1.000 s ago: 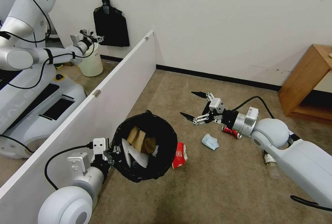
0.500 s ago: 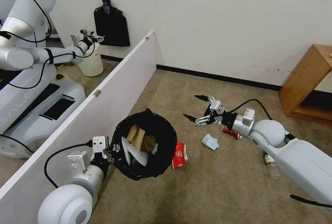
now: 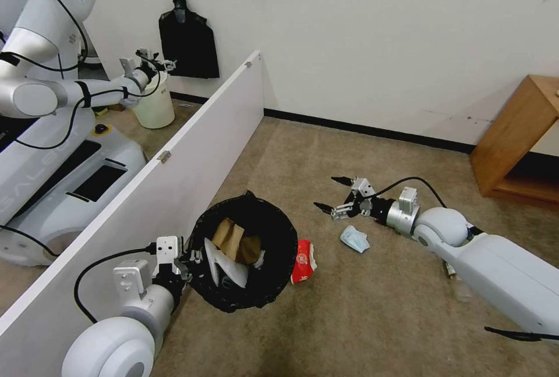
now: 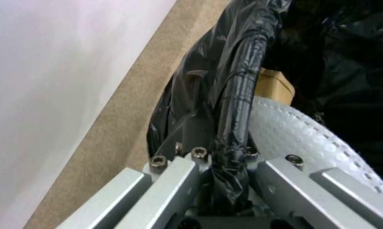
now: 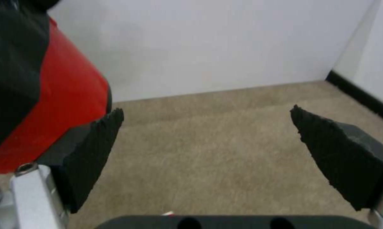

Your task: Pick up the trash bin and place the garbage on the floor into it.

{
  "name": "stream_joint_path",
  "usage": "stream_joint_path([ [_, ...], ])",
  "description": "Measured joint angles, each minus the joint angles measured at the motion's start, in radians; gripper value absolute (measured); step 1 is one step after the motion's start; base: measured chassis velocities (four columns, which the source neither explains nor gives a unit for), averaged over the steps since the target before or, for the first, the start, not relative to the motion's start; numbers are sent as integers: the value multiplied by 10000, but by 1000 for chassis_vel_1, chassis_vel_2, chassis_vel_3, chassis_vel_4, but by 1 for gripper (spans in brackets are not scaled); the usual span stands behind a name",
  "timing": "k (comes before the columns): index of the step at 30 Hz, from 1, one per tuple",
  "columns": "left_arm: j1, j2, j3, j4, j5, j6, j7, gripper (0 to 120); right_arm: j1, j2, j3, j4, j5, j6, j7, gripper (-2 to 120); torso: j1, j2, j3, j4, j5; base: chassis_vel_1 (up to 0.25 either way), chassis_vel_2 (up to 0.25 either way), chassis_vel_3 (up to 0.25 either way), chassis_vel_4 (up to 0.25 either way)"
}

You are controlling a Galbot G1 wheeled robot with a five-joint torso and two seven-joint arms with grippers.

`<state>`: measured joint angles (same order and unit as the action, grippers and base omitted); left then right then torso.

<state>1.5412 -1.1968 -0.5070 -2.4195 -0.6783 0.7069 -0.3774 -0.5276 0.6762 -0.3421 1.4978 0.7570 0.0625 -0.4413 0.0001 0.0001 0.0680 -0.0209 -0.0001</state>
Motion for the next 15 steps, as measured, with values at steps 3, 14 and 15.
stream_joint_path([
  [3,11,-16,-27,-22,0,-5,-12,0,122,132,-283,-166,226,-164,60,100,0,0,0,3,-1,0,0,0,0],
  [14,-5,60,-62,-78,-89,-22,-12,0,297,497,-967,-602,930,-728,350,100,0,0,0,1,0,0,0,0,0],
  [15,-7,51,-63,-74,-91,-23,-11,0,332,563,-1073,-671,975,-784,363,100,0,0,0,0,1,0,0,0,0],
])
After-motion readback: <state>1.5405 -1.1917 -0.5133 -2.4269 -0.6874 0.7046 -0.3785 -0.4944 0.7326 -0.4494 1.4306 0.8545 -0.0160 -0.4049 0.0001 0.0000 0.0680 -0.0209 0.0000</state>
